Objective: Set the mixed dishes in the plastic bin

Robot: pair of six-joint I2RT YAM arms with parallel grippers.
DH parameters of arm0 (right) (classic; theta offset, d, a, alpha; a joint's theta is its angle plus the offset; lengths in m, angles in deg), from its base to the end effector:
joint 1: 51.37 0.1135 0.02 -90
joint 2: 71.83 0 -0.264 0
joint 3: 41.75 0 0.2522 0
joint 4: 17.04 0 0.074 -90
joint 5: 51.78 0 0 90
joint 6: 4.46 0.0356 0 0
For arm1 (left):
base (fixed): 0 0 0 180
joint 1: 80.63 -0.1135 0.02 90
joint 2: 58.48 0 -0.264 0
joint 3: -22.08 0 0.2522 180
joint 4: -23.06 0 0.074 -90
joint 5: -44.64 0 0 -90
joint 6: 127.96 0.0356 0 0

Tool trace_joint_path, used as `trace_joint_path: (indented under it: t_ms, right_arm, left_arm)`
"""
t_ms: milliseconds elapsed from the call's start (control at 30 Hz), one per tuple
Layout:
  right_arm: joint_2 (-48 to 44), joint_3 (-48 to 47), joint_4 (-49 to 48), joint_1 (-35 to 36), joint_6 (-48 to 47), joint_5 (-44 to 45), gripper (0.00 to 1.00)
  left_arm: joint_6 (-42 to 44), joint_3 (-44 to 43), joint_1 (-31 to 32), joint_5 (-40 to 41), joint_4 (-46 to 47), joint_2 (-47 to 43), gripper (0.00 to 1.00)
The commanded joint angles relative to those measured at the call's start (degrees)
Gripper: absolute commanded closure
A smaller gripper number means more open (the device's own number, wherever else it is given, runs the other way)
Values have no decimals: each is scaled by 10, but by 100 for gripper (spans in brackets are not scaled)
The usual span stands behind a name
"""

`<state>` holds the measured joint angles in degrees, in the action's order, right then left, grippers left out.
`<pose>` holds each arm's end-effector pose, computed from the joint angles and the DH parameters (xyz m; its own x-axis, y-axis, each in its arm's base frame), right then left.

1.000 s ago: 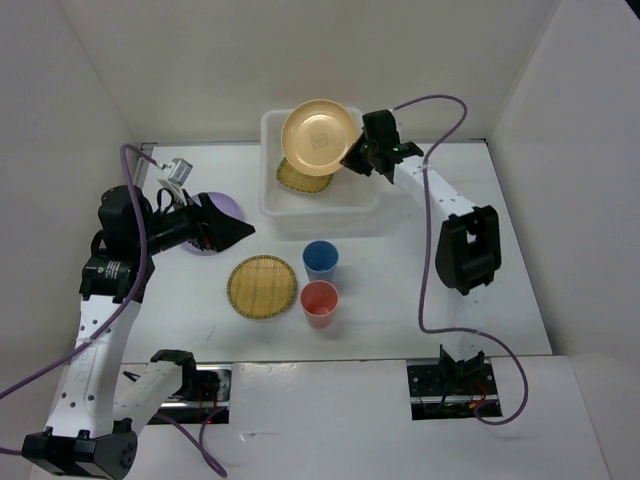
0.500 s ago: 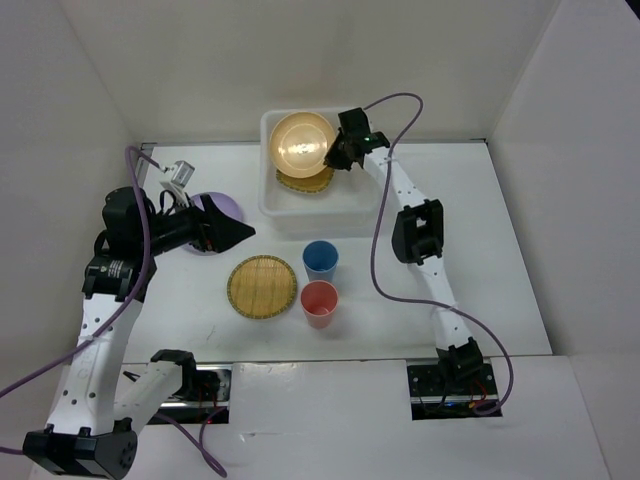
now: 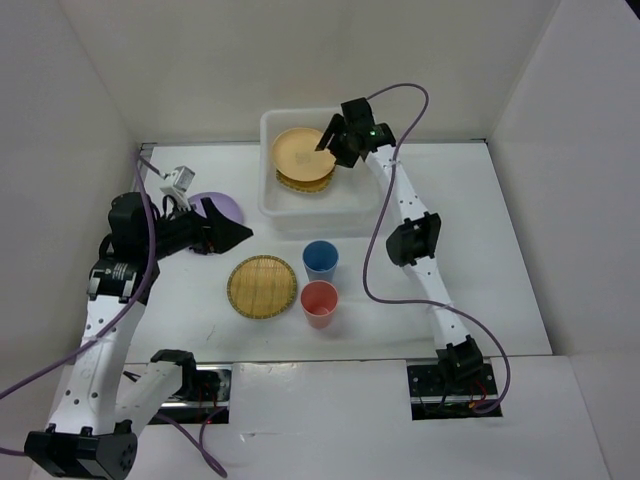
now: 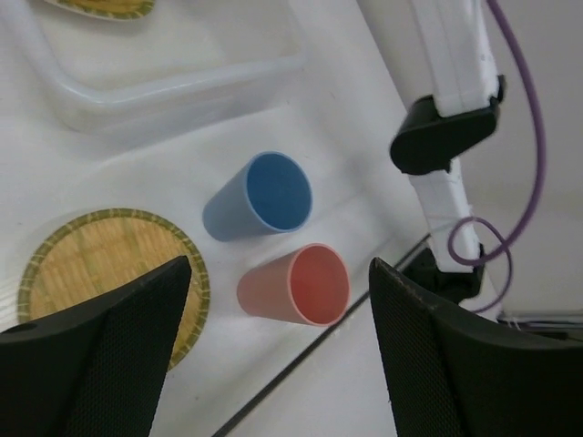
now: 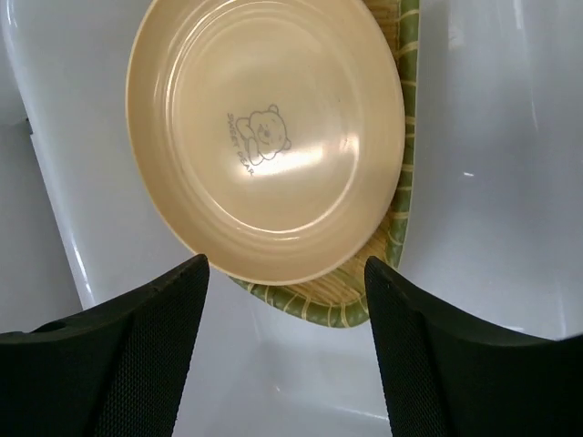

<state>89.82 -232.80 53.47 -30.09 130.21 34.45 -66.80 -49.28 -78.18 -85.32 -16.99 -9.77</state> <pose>0.5329 0.2101 0.2484 -0.7228 0.4713 -0.5054 0.1404 0.8162 0.5604 0.1741 -0.0303 0.3787 -0.5729 -0.3456 -0.7432 0.4209 0.6540 -0.6285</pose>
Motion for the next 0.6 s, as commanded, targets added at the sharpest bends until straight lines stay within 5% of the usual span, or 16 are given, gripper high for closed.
trace_joint_path:
  t_ms: [0, 100, 267, 367, 400, 467, 567]
  right_arm:
    - [-61, -26, 42, 10, -14, 9, 25]
    - [-125, -26, 49, 27, -38, 52, 24]
    - [-247, -26, 94, 53, -58, 90, 23]
    - [-313, -26, 151, 59, -64, 101, 22]
    - [-327, -26, 169, 64, -70, 101, 22]
    - [-369, -17, 179, 81, -104, 118, 22]
    - [-434, -14, 179, 104, -104, 130, 22]
  left_arm:
    - [-12, -10, 2, 80, 12, -30, 16]
    - [-39, -29, -4, 163, 5, -86, 17]
    - [-75, -56, -4, 257, -22, -106, 41]
    - [-133, 18, -4, 158, 31, -77, 42]
    - [-153, 43, -4, 141, 73, -77, 51]
    - [-188, 100, -11, 160, 96, -77, 62]
    - [-246, 138, -36, 260, 101, -103, 65]
